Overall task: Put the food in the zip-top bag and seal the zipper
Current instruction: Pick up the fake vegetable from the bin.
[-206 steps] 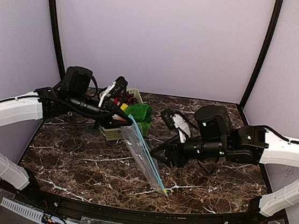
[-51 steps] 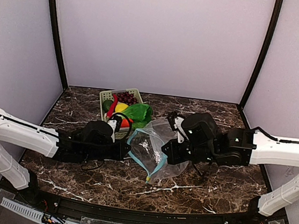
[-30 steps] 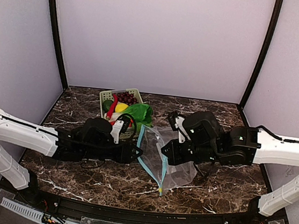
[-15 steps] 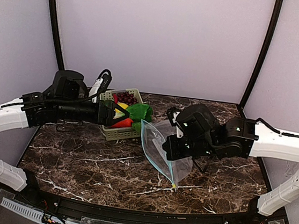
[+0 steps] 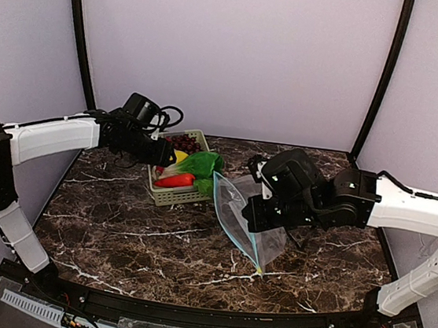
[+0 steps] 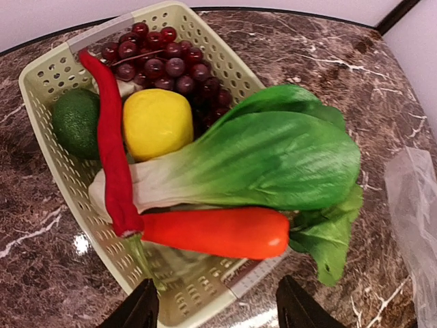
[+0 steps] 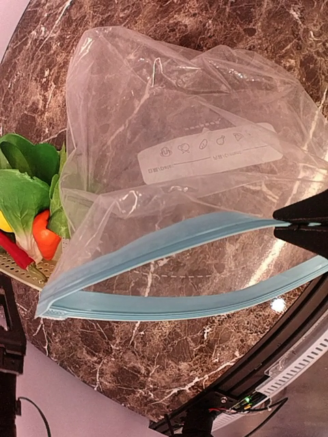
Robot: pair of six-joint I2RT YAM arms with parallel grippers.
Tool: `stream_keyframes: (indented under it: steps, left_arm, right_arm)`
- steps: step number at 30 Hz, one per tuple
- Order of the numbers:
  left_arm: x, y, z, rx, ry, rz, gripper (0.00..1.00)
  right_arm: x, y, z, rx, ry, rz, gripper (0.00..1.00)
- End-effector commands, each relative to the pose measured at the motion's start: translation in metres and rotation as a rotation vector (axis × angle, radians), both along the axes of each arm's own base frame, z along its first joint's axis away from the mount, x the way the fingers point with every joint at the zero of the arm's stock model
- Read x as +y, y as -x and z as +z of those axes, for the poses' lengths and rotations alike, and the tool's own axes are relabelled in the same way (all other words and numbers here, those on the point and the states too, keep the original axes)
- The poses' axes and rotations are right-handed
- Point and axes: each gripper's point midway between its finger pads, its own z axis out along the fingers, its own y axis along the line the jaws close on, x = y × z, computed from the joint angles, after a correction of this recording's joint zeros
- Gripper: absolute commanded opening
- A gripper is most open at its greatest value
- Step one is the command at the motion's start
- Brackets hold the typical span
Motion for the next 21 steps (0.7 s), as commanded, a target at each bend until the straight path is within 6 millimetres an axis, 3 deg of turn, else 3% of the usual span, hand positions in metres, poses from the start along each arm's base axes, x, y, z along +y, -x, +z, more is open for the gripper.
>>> stream_keyframes:
  steps: [1,2,3,4,5,6,10,15,21]
  left_arm:
    - [0.027,-0.039,-0.007,-0.03,-0.122,0.124,0.58]
    - [0.029,-0.046,-0.019,-0.012,-0.147,0.137,0.58]
    - [0.028,-0.052,-0.016,-0.022,-0.149,0.138,0.58]
    - [0.029,-0.058,-0.028,-0.006,-0.172,0.144,0.57]
    - [0.029,-0.064,-0.024,-0.018,-0.183,0.15,0.57]
    - [0.032,-0.069,-0.036,0.002,-0.205,0.159,0.57]
    - [0.045,-0.088,-0.051,0.023,-0.213,0.205,0.51]
    - [0.028,-0.091,-0.073,0.085,-0.143,0.148,0.45]
    - [0.03,-0.092,-0.091,0.112,-0.178,0.15,0.44]
  right_arm:
    - [0.001,-0.002,0.018,-0.028,-0.037,0.015,0.0]
    - [0.001,-0.002,0.019,-0.031,-0.039,0.017,0.0]
    - [0.001,-0.003,0.02,-0.032,-0.042,0.019,0.0]
    - [0.001,-0.002,0.02,-0.034,-0.045,0.022,0.0]
    - [0.002,-0.001,0.021,-0.033,-0.049,0.026,0.0]
    - [0.002,-0.001,0.022,-0.033,-0.057,0.03,0.0]
    - [0.002,0.001,0.024,-0.032,-0.085,0.037,0.0]
    - [0.0,0.0,0.023,-0.039,-0.08,0.03,0.0]
    - [0.004,-0.003,0.026,-0.048,-0.082,0.031,0.0]
